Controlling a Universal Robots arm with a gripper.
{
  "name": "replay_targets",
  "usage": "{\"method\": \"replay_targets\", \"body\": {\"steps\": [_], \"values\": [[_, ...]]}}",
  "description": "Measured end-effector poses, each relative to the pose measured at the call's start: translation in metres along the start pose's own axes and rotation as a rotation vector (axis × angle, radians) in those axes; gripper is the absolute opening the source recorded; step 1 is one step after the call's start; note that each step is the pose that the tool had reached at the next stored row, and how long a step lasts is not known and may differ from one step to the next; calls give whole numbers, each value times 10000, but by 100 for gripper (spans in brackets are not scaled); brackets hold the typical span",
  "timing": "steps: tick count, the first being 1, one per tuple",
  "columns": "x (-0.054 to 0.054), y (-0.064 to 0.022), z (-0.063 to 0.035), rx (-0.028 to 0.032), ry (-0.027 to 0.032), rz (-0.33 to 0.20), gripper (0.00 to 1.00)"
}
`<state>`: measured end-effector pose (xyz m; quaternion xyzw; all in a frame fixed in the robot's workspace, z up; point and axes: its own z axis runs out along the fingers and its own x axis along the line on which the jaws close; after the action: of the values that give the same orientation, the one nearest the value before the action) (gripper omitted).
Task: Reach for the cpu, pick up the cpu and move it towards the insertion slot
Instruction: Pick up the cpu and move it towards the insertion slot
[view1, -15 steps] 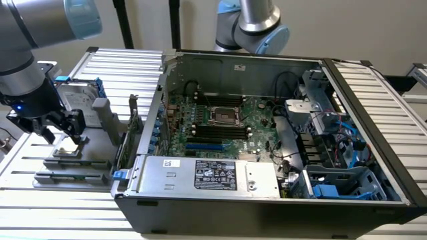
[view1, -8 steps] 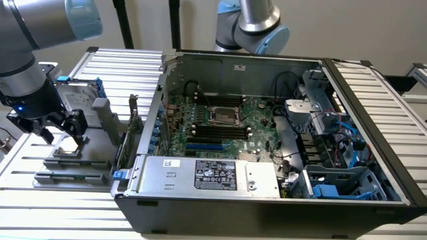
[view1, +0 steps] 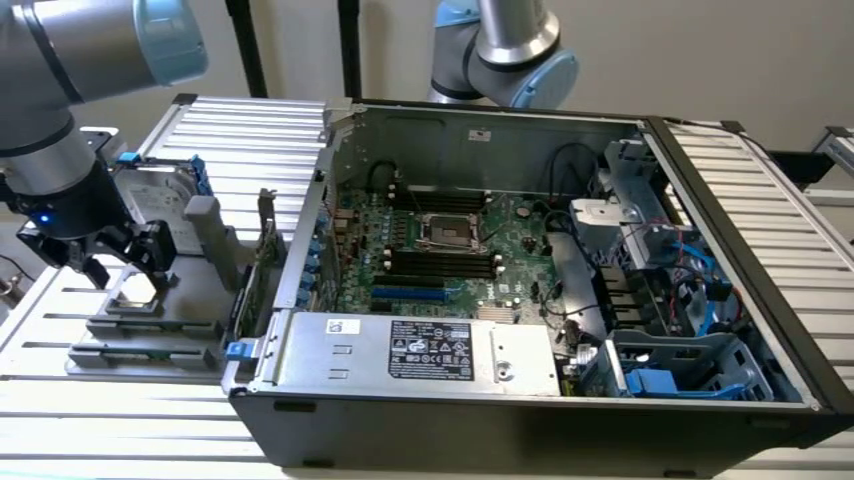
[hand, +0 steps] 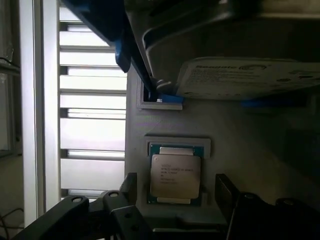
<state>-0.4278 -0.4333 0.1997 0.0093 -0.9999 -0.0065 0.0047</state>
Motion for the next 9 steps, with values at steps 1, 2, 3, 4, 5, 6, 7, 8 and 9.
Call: {"method": "replay_targets", "body": {"steps": [1,2,3,4,5,6,7,8,9], "values": [[4,6,5,14,-1,0,73],[9,9,9,26,-1,1,73],[12,11,12,39,0,1,73],[13,14,16,52,0,1,73],[13,16,21,65,2,0,73],[13,18,26,75,2,0,73],[14,21,31,85,2,1,73],[14,24,37,94,2,1,73],[14,26,42,105,2,1,73]]}}
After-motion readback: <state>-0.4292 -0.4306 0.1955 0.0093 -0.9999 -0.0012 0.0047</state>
